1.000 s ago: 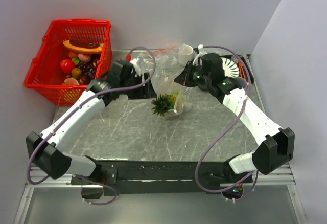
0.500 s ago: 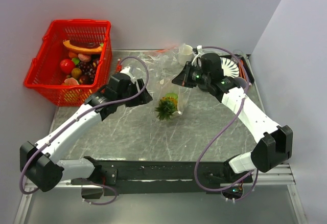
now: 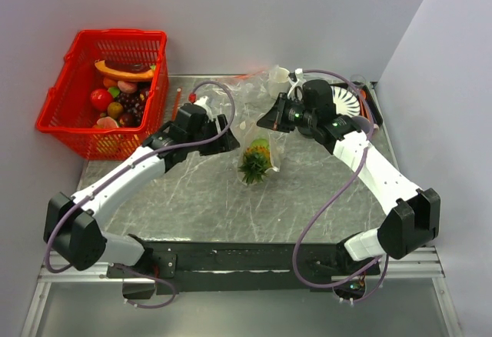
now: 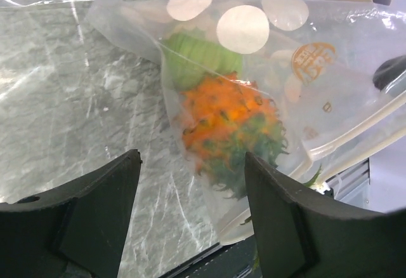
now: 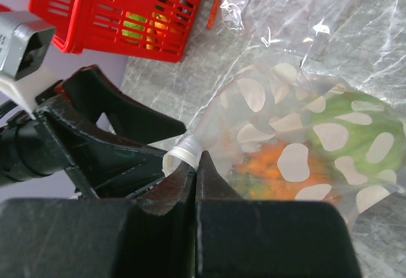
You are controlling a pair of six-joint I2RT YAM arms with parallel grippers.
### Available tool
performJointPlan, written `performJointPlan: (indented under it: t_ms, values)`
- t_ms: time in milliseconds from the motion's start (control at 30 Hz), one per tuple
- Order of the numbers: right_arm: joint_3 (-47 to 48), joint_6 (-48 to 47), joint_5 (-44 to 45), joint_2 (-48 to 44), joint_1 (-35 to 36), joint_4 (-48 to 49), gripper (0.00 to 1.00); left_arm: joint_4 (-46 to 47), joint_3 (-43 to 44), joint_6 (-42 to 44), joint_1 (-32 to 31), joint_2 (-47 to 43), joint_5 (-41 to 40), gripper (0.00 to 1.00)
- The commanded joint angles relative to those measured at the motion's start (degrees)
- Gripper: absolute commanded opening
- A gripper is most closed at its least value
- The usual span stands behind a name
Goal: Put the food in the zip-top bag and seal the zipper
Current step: Adjust the zipper food storage bag at the center of the board.
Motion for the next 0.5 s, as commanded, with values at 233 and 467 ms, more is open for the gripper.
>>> performJointPlan:
  t_ms: [233,467]
  values:
    - [2.99,0.56,-1.36,1.2,-0.19,3.17,0.0,7.82,1.76,2.19,-0.92,-2.91,5.86,0.8]
    - [3.17,0.82,-1.88,2.09,-0.19,3.52,0.0,12.22,-1.41,2.71,-0.92,-7.4,4.54,0.82]
